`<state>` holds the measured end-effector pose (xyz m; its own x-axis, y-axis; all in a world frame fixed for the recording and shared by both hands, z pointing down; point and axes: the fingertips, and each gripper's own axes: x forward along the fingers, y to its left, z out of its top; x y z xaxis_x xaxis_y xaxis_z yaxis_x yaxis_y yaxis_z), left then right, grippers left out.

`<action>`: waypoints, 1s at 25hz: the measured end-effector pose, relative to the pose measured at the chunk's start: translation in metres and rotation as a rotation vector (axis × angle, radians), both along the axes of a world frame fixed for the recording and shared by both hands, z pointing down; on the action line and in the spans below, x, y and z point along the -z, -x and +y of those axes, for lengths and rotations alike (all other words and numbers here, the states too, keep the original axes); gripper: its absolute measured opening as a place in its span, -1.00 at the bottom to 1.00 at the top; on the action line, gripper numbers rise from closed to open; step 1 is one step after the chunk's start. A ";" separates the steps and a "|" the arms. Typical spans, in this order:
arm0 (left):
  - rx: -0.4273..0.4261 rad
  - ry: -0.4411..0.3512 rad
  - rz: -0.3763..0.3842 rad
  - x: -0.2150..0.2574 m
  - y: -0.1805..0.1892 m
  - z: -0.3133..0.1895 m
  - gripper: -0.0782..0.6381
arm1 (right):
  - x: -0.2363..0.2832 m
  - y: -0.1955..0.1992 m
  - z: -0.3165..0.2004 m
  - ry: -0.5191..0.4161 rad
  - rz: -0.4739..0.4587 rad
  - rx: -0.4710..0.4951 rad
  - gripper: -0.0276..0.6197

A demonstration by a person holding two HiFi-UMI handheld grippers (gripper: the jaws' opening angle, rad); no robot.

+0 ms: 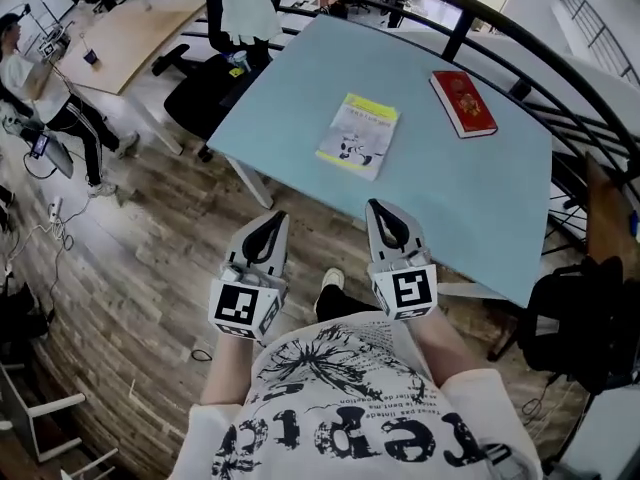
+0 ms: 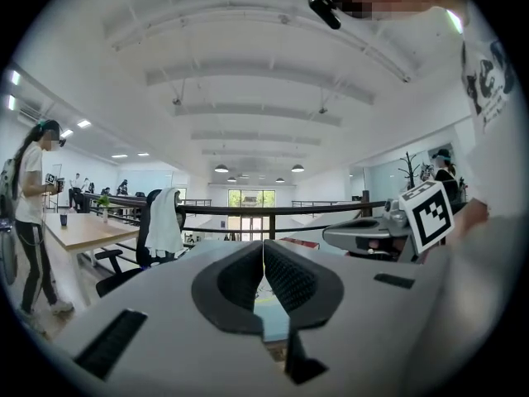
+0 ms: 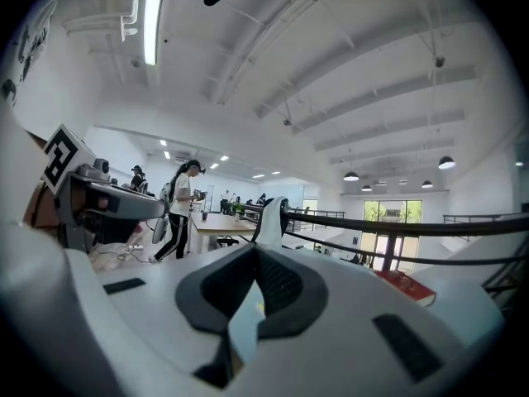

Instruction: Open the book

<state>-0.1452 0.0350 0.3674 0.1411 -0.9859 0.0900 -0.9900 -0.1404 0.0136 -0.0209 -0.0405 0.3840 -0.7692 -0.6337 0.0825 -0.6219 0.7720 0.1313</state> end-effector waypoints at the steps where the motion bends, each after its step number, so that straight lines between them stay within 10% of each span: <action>1: -0.009 0.000 -0.008 0.000 0.004 -0.019 -0.73 | 0.000 0.003 -0.018 0.000 -0.002 -0.008 -0.88; 11: -0.135 0.031 -0.018 -0.010 0.011 -0.173 -0.73 | -0.002 -0.005 -0.150 0.014 0.006 -0.149 -0.88; 25: -0.500 0.232 -0.025 -0.087 -0.042 -0.271 -0.72 | -0.043 -0.046 -0.189 0.138 0.038 -0.468 -0.88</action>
<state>-0.1036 -0.2356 0.4549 0.5819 -0.7533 0.3065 -0.8040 -0.5896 0.0774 0.0249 -0.2299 0.4270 -0.3993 -0.8918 0.2127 -0.9030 0.4227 0.0771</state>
